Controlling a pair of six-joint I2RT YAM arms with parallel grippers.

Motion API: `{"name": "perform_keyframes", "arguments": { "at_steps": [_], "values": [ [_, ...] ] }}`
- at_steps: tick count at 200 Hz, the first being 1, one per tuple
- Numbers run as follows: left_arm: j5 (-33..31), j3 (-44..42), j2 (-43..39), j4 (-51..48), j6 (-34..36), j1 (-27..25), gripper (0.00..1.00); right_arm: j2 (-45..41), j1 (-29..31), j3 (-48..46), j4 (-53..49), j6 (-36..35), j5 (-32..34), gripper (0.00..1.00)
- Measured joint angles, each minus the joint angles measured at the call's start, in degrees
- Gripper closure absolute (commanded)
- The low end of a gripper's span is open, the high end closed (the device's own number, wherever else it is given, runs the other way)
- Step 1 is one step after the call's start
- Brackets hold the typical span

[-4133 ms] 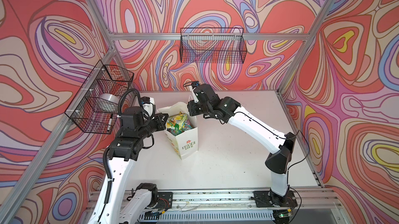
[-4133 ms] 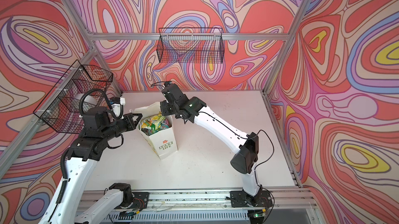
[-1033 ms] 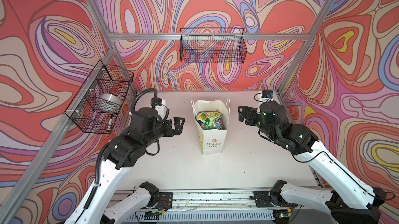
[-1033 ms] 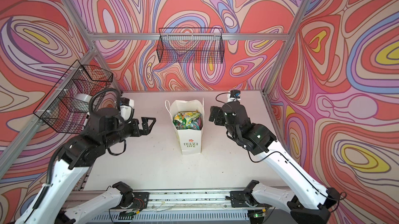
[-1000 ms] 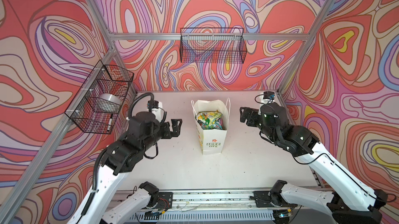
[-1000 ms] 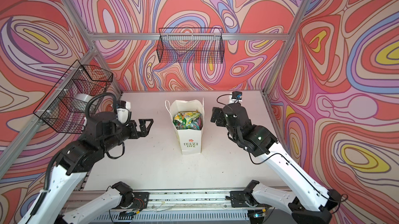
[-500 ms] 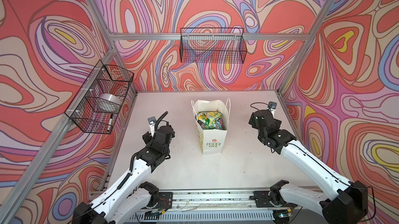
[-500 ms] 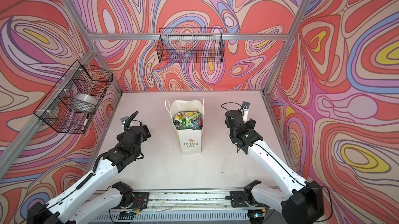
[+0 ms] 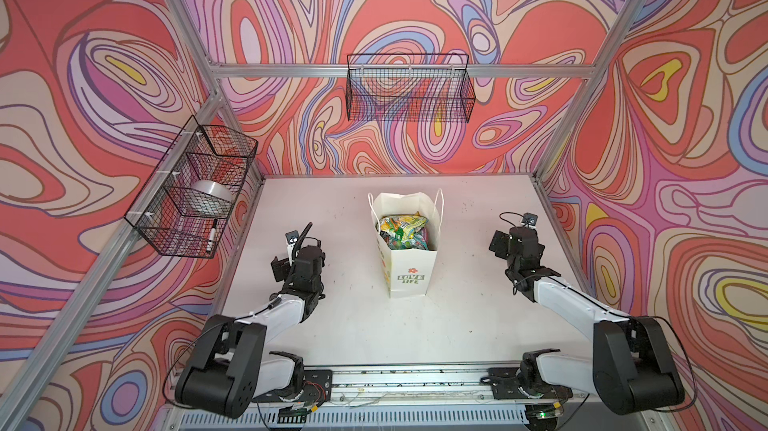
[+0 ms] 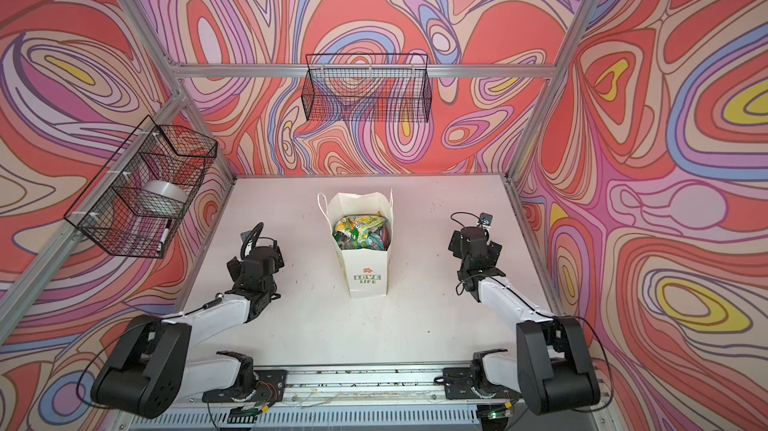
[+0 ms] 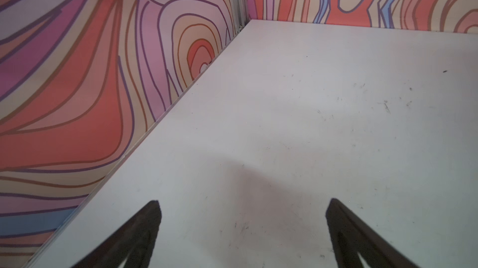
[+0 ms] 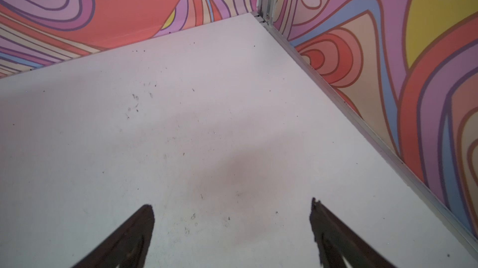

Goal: Place the snacks into the paper bag

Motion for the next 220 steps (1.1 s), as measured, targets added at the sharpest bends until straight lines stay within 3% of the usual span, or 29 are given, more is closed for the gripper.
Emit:
{"name": "perform_keyframes", "arguments": {
  "at_steps": [36,57,91,127,182,220],
  "values": [
    [2.0,-0.2,2.6,8.6,6.2,0.3,0.00,9.4,-0.5,-1.6,12.3,-4.0,-0.5,0.02],
    [2.2,-2.0,6.0,19.2,8.3,1.2,0.00,12.3,-0.5,-2.9,20.3,-6.4,-1.4,0.02],
    [3.6,-2.2,8.5,21.0,9.9,1.5,0.00,18.3,-0.6,-3.3,33.2,-9.6,-2.3,0.02],
    [6.8,-1.9,8.5,21.3,9.9,3.1,0.00,20.4,-0.9,-3.4,36.6,-10.6,-3.5,0.02],
    [18.6,0.1,11.3,19.8,9.2,8.2,0.00,22.9,-2.8,-3.8,41.2,-11.3,-9.2,0.02],
    [21.6,0.2,11.8,19.5,8.7,8.6,0.00,22.9,-4.5,-3.8,41.0,-11.3,-13.1,0.01]
  ]
}}
